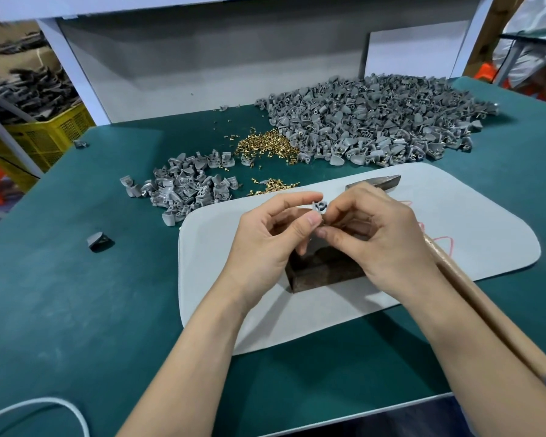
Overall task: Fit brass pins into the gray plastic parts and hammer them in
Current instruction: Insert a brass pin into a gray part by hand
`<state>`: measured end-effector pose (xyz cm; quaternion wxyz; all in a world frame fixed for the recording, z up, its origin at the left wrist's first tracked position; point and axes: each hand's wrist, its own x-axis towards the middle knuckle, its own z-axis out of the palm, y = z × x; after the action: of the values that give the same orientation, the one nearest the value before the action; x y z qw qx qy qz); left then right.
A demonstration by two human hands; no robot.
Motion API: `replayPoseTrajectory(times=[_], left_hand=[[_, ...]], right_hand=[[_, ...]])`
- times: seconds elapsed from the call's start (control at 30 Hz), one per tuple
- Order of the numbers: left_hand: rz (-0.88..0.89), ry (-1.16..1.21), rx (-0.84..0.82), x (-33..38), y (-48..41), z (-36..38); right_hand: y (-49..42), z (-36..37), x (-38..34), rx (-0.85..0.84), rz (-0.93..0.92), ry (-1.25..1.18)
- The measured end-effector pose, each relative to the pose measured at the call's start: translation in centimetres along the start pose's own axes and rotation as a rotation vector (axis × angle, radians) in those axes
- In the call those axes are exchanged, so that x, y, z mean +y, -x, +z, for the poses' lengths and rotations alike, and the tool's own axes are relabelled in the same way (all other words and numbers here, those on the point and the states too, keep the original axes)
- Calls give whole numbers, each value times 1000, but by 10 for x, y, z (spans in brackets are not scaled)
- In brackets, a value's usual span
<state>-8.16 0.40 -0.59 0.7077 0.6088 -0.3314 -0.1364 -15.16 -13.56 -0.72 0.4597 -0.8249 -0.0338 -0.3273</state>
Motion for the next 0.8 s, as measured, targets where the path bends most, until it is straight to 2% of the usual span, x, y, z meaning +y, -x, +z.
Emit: replayPoseTrajectory(times=[0.2,0.43,0.8], left_hand=[[-9,-12,-38,-1,0,-2],[-36,17,-53,-4,0,-5],[-39,27,-59,-6,0,-5]], right_hand=[[1,0,-4,-50,12,3],[0,-1,-6,-121,116,-219],[0,-5,-9,-216,148,-290]])
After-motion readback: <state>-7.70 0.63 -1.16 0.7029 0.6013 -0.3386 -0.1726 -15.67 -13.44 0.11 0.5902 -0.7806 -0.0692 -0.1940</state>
